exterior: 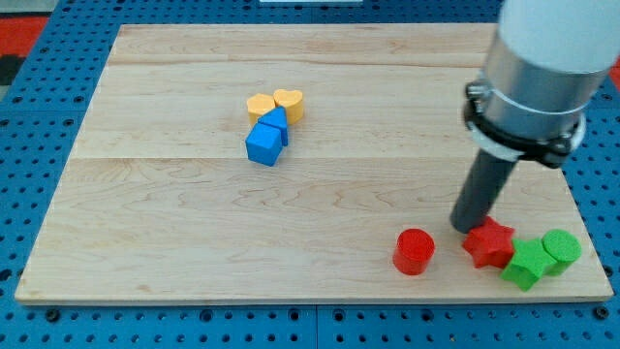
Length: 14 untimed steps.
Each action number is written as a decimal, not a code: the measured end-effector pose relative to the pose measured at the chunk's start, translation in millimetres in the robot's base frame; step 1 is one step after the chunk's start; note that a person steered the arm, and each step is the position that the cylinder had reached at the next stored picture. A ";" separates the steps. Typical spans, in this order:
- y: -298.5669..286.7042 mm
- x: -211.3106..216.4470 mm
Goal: Push the red circle to the left side of the red star
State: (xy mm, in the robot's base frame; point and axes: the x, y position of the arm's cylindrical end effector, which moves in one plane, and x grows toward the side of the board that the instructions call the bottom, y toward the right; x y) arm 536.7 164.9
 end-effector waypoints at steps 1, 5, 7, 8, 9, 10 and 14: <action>0.0 0.0; -115.3 -15.3; -191.1 17.5; -176.5 25.6; -147.2 26.9; -141.7 26.9; -106.5 33.9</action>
State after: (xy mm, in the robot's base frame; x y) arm 570.6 58.4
